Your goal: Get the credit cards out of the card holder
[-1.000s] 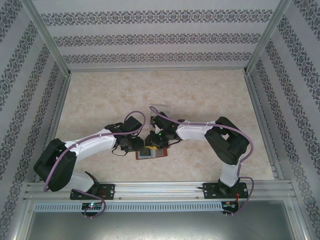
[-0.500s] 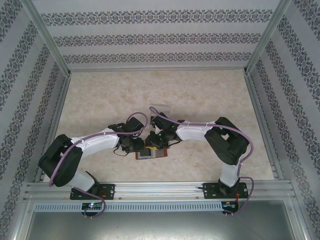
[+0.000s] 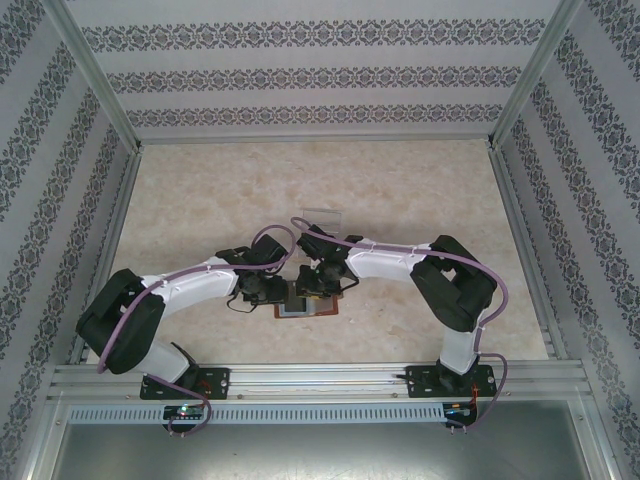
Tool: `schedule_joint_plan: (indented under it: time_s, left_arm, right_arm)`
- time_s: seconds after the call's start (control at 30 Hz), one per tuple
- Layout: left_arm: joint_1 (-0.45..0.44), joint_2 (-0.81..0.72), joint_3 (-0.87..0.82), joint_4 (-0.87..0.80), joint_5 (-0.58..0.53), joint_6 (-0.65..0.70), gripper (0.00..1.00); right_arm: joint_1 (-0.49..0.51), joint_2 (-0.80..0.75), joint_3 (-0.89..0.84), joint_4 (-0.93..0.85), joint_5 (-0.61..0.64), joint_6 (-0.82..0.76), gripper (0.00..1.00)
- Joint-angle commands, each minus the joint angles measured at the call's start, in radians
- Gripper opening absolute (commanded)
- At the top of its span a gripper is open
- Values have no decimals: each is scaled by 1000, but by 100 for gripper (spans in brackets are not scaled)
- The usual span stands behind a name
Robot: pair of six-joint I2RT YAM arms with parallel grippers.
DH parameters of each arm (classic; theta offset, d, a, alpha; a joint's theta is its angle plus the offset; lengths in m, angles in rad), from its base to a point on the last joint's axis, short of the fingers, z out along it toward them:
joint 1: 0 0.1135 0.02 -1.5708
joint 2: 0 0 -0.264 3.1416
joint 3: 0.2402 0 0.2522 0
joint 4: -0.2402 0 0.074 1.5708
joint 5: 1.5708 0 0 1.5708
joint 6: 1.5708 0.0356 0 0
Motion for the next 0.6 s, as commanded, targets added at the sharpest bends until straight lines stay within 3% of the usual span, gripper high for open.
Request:
schedule_joint_plan:
  time_s: [0.0, 0.57]
  left_arm:
    - [8, -26, -5, -49, -34, 21, 39]
    - [8, -29, 14, 29, 38, 12, 39]
  right_arm:
    - [1, -9, 9, -133, 89, -32, 27]
    - [-7, -118, -19, -39, 28, 11, 28]
